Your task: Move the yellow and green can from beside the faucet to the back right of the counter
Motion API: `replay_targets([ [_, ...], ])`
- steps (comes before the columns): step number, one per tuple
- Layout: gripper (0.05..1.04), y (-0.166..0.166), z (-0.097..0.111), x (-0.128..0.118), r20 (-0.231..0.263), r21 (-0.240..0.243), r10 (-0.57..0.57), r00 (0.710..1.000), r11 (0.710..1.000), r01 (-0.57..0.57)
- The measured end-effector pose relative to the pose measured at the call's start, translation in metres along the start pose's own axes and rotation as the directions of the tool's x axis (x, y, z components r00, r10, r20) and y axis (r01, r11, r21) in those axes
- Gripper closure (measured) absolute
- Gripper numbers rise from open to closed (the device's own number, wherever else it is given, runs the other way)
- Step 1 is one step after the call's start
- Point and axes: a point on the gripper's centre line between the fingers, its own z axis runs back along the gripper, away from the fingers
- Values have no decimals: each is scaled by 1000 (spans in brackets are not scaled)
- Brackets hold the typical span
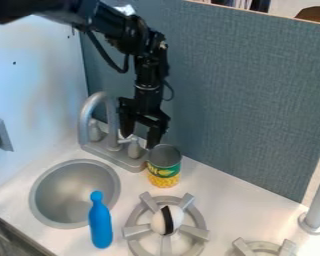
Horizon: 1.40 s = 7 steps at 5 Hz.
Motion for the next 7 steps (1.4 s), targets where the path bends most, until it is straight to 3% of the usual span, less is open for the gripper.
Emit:
replay_targets([
  [1, 83, 0, -12, 3, -27, 9, 14, 1000, 1000, -14],
  [3, 83, -26, -27, 12, -14, -3, -15, 1000, 1000, 15],
  [4, 83, -32, -28, 19, 21, 3, -4, 1000, 1000, 4],
  [6, 83, -36, -28, 30, 63, 52, 44, 997, 998, -47],
  [7, 83, -34, -27, 31, 56, 75, 51, 997, 996, -56],
])
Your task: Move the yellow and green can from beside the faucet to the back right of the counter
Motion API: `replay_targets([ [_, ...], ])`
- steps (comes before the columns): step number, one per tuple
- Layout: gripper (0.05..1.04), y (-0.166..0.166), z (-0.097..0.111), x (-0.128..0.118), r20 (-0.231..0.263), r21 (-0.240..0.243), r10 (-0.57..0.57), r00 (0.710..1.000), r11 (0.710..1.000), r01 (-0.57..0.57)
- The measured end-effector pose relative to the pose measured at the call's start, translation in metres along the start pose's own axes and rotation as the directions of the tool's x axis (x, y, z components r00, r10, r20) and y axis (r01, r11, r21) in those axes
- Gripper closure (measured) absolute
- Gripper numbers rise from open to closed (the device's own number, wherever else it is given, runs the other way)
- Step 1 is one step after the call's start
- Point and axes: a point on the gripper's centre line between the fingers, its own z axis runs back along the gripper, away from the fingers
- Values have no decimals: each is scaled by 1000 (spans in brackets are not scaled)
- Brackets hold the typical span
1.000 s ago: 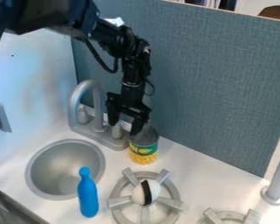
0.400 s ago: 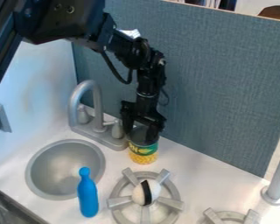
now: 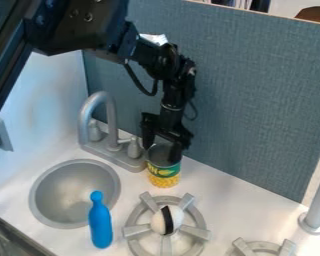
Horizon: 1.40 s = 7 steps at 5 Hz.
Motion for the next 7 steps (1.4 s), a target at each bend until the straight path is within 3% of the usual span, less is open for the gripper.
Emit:
replay_targets([
  [2, 83, -14, -8, 2, -32, -25, -10, 999, 1000, 9],
  [3, 83, -36, -4, 2, -30, -89, -26, 999, 996, 23],
  [5, 83, -100, 6, 6, 63, -262, -116, 991, 957, 129],
  [7, 83, -194, 19, -25, 93, -251, -365, 926, 891, 377],
])
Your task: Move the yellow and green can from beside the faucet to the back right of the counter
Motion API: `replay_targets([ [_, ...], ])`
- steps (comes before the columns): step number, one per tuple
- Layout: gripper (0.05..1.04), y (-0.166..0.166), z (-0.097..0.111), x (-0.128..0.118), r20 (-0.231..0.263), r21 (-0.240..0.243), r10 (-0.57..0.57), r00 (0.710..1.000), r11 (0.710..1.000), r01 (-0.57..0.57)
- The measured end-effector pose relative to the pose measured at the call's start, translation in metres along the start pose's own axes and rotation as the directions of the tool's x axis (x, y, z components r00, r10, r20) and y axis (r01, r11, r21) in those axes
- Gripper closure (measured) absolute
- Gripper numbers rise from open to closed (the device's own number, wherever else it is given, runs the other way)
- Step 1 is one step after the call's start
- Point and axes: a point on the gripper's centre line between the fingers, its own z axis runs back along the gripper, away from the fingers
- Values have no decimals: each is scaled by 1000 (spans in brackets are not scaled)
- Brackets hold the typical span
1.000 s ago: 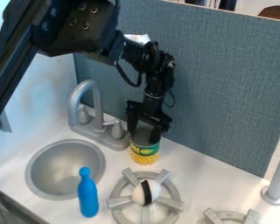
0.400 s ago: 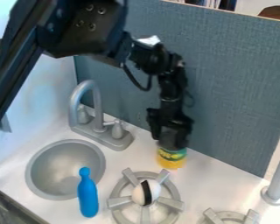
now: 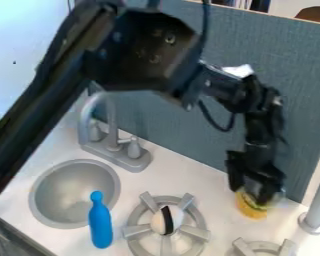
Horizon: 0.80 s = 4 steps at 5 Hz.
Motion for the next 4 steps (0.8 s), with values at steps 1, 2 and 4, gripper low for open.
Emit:
replay_targets([
  [1, 83, -9, -2, -5, -29, 8, -30, 999, 1000, 30],
  [2, 83, -6, -4, -3, -15, 31, -23, 1000, 999, 23],
  [4, 83, 3, 36, -14, 85, 62, 14, 996, 998, -20],
])
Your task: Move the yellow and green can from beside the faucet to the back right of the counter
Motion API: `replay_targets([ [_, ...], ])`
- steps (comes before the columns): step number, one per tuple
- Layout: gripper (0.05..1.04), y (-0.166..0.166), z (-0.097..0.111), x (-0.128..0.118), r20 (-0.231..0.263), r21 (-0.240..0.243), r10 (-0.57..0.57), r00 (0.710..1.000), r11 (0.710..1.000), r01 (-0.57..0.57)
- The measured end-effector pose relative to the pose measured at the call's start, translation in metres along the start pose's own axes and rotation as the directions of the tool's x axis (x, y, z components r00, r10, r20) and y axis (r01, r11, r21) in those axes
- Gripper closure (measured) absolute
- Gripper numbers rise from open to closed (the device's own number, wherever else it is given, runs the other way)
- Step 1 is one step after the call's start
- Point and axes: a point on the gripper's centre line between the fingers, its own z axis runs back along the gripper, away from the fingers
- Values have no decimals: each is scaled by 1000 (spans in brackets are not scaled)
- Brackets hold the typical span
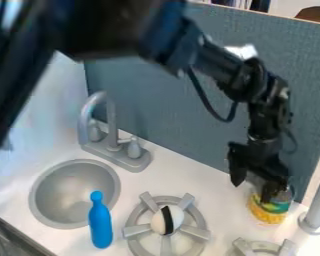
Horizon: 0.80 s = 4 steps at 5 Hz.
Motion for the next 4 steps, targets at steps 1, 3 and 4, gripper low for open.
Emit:
replay_targets([
  [1, 83, 14, 22, -16, 49, -7, 33, 998, 999, -33],
  [3, 83, 25, 33, -55, -15, 55, 8, 1000, 998, -7],
  [4, 83, 35, 24, -73, -72, 101, 0, 997, 995, 8],
])
